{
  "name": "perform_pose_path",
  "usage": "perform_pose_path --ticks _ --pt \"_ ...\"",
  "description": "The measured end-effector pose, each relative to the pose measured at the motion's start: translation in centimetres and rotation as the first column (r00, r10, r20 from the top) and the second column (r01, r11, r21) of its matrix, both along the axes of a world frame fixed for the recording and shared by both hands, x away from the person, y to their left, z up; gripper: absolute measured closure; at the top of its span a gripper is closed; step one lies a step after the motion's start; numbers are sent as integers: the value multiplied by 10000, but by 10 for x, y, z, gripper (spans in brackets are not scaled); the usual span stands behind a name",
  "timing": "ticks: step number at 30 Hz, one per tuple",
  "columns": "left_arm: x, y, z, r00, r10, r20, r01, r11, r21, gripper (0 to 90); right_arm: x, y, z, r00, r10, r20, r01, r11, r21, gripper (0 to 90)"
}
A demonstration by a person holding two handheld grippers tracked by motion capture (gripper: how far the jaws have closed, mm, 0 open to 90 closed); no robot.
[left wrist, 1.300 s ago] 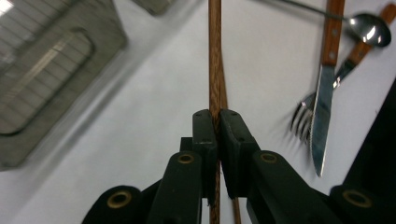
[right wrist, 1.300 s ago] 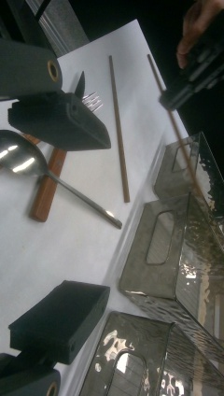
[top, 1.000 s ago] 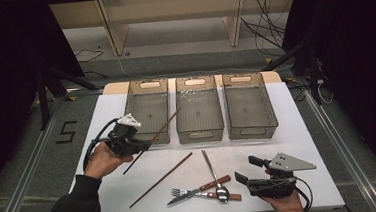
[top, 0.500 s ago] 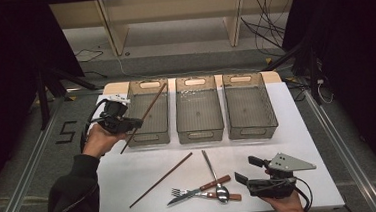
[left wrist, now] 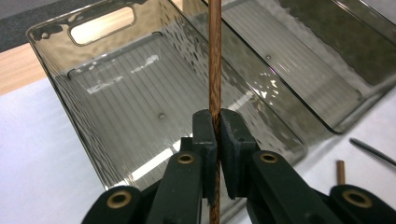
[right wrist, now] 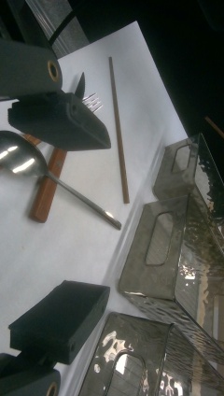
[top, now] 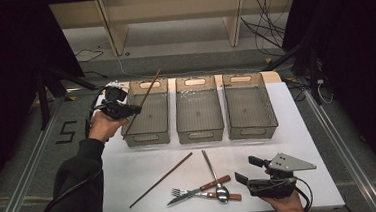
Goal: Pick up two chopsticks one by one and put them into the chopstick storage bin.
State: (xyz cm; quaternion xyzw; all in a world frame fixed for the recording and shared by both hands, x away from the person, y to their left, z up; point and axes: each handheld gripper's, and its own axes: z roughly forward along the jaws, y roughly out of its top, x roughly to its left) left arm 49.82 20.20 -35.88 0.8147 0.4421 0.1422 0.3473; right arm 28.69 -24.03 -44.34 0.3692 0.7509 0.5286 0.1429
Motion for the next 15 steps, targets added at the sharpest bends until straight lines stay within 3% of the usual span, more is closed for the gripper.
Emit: perform_pose_path --ticks 6,15 --pt "15 -1 1 9996 248 162 -249 9997 88 847 0 0 0 10000 22 -17 -22 10000 1 250" --pt "31 -3 -8 9990 412 159 -415 9989 234 847 1 0 -1 10000 42 -47 -42 10000 8 250"
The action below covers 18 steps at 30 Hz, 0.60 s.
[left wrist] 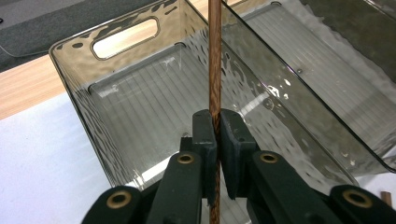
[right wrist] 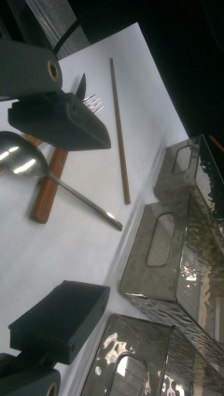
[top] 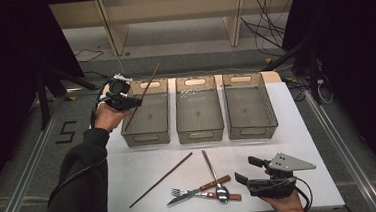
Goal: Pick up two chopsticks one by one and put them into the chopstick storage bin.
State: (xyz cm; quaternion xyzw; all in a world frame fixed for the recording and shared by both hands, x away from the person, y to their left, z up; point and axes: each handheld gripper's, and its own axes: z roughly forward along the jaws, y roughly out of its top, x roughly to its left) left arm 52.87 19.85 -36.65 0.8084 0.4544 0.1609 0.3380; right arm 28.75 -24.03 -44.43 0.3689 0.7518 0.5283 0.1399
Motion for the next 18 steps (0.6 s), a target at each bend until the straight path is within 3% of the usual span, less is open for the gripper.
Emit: perform_pose_path --ticks 10,18 --pt "6 4 -11 9996 270 -100 -270 9996 1 846 0 0 0 10000 7 -11 -7 10000 22 250" --pt "7 5 -29 9981 501 -347 -500 9987 28 843 0 0 0 10000 20 -8 -20 10000 -6 251"
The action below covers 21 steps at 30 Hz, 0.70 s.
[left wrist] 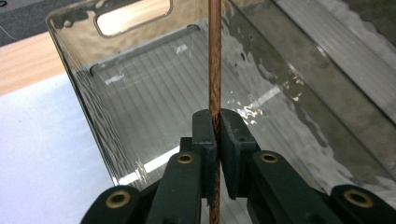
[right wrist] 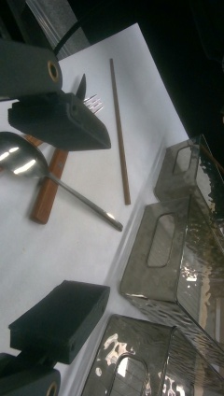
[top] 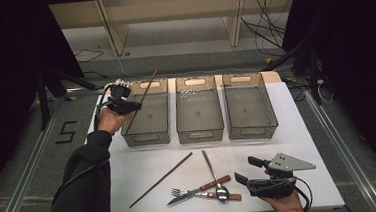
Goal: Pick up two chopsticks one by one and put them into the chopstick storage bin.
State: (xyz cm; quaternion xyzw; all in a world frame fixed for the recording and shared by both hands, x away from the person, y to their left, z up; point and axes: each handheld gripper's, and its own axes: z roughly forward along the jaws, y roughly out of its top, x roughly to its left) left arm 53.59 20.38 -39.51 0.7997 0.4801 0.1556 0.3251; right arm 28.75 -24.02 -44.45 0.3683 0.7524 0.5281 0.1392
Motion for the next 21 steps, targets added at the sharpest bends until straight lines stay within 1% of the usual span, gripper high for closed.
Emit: perform_pose_path --ticks 3,4,7,9,11,13,15,16,18,21 --pt "1 0 -6 9998 105 -140 -105 9999 -53 841 0 0 0 10000 10 4 -10 10000 0 251" --pt "1 0 -7 9996 100 -254 -101 9999 -25 839 0 0 0 10000 10 8 -10 10000 0 251" --pt "1 -1 -12 9991 244 -347 -241 9997 90 835 0 0 0 10000 -19 -14 19 10000 21 251" --pt "1 0 -13 9985 379 -403 -380 9993 -16 821 0 0 0 10000 -11 -14 12 10000 33 251" --pt "1 0 -13 9974 430 -583 -436 9990 -105 701 0 0 0 10000 -20 -16 20 10000 34 251" --pt "-2 0 -9 9975 431 -551 -433 9991 -25 640 0 0 0 10000 -14 -16 14 10000 40 251" --pt "-6 -2 -3 9967 573 -570 -577 9983 -52 510 0 0 0 10000 -28 -14 28 10000 41 251" --pt "-10 -2 1 9972 518 -546 -525 9986 -101 472 0 0 0 10000 -33 -16 33 10000 41 251" --pt "-17 -5 8 9975 446 -541 -450 9990 -70 386 0 0 0 10000 -31 -19 31 10000 24 251" --pt "-32 -9 17 9990 165 -408 -169 9998 -104 318 0 0 0 10000 -41 -23 42 10000 33 251"
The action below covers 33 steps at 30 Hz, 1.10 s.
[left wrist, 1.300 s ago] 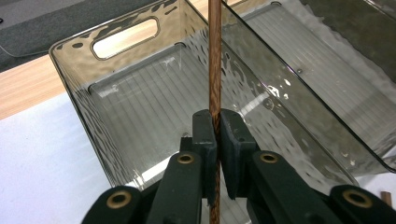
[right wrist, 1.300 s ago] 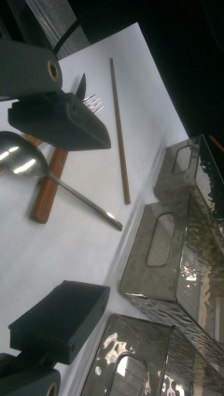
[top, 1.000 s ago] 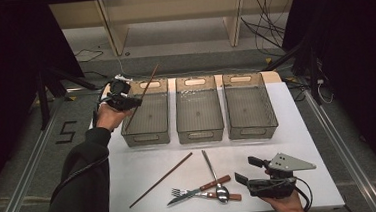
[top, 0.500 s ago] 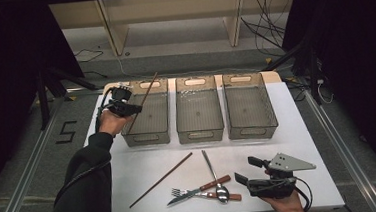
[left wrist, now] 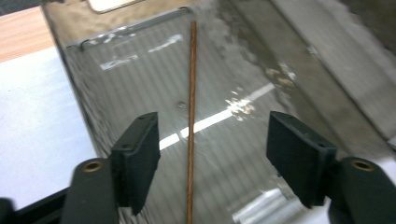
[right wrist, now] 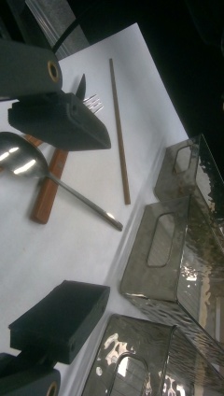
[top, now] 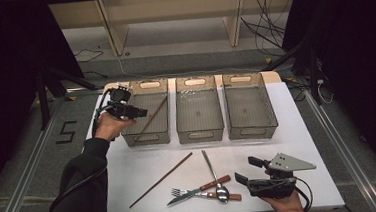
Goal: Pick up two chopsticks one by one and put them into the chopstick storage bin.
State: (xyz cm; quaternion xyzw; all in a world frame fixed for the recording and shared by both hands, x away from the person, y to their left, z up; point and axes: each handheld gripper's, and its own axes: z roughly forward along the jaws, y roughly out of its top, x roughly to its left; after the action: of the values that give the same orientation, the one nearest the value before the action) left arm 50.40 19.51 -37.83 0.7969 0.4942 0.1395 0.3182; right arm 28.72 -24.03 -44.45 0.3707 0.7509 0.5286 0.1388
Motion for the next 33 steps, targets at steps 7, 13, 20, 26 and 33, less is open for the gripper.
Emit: perform_pose_path --ticks 7,13,20,26,33 --pt "-34 -5 5 9991 -425 -18 424 9989 -209 234 0 0 0 10000 14 2 -14 10000 -30 251" --pt "-61 -8 2 9964 -844 43 845 9958 -349 198 0 0 0 10000 16 6 -16 10000 -26 251" --pt "-82 -13 -5 9911 -1302 -281 1306 9914 125 187 0 1 0 10000 33 20 -33 10000 -37 251" --pt "-97 -15 -13 9850 -1570 -718 1599 9865 360 179 -1 1 1 10000 50 29 -50 10000 -40 251" --pt "-112 -26 -30 9673 -2009 -1548 2182 9703 1042 176 -1 2 1 10000 73 47 -73 9999 -74 251"
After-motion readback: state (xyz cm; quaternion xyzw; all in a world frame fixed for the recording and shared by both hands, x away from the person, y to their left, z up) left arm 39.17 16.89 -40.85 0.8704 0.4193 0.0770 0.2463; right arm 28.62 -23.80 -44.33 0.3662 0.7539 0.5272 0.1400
